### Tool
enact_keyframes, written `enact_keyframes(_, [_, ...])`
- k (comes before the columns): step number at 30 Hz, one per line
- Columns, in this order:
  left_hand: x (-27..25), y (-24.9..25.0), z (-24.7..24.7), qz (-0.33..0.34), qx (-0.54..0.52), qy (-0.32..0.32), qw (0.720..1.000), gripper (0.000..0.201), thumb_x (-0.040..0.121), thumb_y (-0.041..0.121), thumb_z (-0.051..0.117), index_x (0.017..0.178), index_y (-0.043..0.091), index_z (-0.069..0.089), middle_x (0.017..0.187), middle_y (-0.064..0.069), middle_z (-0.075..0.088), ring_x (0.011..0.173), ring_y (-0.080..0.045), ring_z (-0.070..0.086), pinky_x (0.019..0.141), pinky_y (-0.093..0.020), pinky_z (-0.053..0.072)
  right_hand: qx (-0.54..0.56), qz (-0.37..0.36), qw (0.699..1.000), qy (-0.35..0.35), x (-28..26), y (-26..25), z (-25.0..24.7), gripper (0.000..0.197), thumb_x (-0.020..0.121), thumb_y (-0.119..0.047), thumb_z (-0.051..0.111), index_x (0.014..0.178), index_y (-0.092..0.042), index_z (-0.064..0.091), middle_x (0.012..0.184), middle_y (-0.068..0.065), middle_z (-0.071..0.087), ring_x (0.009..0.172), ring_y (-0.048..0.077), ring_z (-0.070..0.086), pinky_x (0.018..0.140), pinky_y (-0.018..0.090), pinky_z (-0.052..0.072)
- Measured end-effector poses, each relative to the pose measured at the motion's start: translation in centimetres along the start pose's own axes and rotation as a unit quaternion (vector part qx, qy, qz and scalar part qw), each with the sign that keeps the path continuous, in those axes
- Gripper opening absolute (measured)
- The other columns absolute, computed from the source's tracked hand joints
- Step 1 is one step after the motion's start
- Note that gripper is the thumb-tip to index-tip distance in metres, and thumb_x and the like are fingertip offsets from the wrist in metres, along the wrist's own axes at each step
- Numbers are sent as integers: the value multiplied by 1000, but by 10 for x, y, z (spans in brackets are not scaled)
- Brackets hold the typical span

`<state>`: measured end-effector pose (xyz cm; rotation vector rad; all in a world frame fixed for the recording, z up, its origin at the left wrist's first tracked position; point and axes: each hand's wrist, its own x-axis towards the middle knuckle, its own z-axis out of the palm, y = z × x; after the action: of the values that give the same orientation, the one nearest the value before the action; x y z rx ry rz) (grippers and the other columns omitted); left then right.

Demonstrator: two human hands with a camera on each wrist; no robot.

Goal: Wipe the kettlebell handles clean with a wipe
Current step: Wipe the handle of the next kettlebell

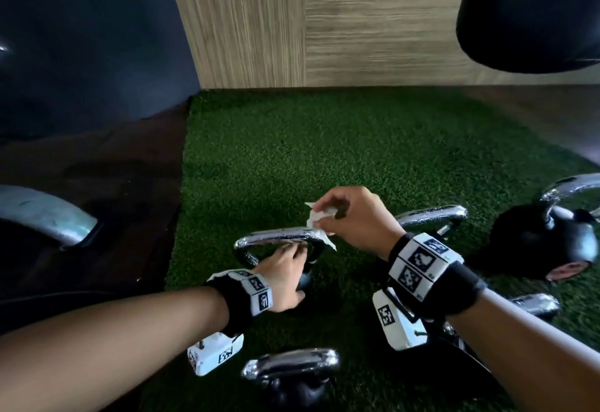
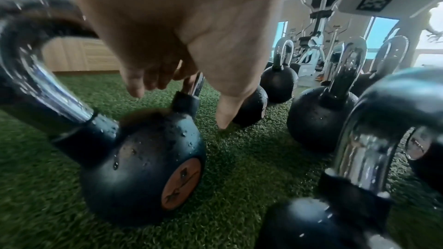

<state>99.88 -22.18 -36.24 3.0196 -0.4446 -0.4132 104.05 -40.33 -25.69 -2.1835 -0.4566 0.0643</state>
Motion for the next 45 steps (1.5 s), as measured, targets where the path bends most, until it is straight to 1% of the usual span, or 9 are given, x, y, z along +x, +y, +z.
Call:
enact_keyframes(6, [22, -19, 47, -21, 28, 48, 998, 118, 82, 73, 62, 162, 14, -1, 169, -12, 4, 157, -31, 3, 128, -45, 8, -60, -55, 997, -2, 22, 4, 24, 36, 76, -13, 78, 108, -29, 76, 91, -18, 73, 78, -7, 66, 67, 3, 47])
enact_keyframes(10, [28, -22, 71, -28, 41, 123, 991, 118, 77, 70, 71, 159, 16, 6, 164, -13, 17, 153, -33, 14, 127, -43, 10, -77, -76, 994, -14, 33, -1, 36, 25, 76, -15, 78, 97, -29, 80, 83, -16, 73, 69, -7, 63, 60, 4, 43])
enact_keyframes(15, [33, -20, 78, -40, 55, 144, 987, 121, 74, 67, 74, 159, 10, 9, 161, -15, 22, 151, -33, 18, 126, -43, 10, -137, -134, 978, -83, 32, -12, 59, 21, 79, -17, 78, 98, -26, 80, 90, -14, 75, 72, -10, 61, 70, 3, 43])
enact_keyframes(20, [34, -18, 81, -50, 59, 148, 986, 111, 76, 64, 74, 154, 5, 22, 161, -21, 25, 152, -35, 19, 126, -43, 7, -239, -172, 950, -108, 28, -17, 78, 29, 86, -8, 64, 112, -16, 76, 108, 1, 67, 104, 18, 60, 95, 34, 48])
enact_keyframes(27, [31, -15, 81, -47, 41, 174, 983, 113, 77, 62, 75, 155, 6, 16, 163, -15, 19, 154, -31, 15, 126, -41, 5, -288, -85, 952, -66, 18, -16, 67, 27, 81, -1, 59, 97, -12, 77, 98, 5, 70, 93, 26, 69, 83, 39, 59])
enact_keyframes(33, [30, -16, 81, -47, 27, 176, 983, 111, 78, 60, 76, 155, 7, 18, 164, -14, 18, 155, -31, 13, 127, -42, 4, -262, -104, 958, -61, 18, -11, 68, 29, 85, 0, 59, 104, -14, 77, 107, 2, 68, 98, 21, 66, 90, 34, 56])
enact_keyframes(37, [29, -16, 83, -41, 29, 180, 982, 112, 76, 62, 76, 156, 9, 18, 162, -11, 22, 153, -30, 15, 126, -41, 5, -243, -61, 968, -22, 18, 6, 52, 25, 88, -3, 63, 105, -16, 77, 105, -1, 69, 88, 7, 57, 80, 12, 48])
enact_keyframes(41, [29, -16, 85, -43, 32, 178, 983, 113, 75, 63, 76, 155, 8, 19, 162, -12, 23, 153, -31, 16, 126, -42, 7, -260, -66, 963, -15, 14, 11, 55, 27, 88, -3, 62, 107, -16, 77, 107, 1, 69, 95, 15, 64, 88, 20, 51])
enact_keyframes(45, [29, -16, 87, -40, 40, 173, 983, 114, 75, 65, 76, 156, 8, 19, 162, -13, 23, 153, -32, 18, 127, -43, 8, -226, -71, 971, 37, 10, 22, 56, 25, 82, -1, 65, 98, -14, 80, 96, 1, 74, 83, 13, 68, 75, 12, 47])
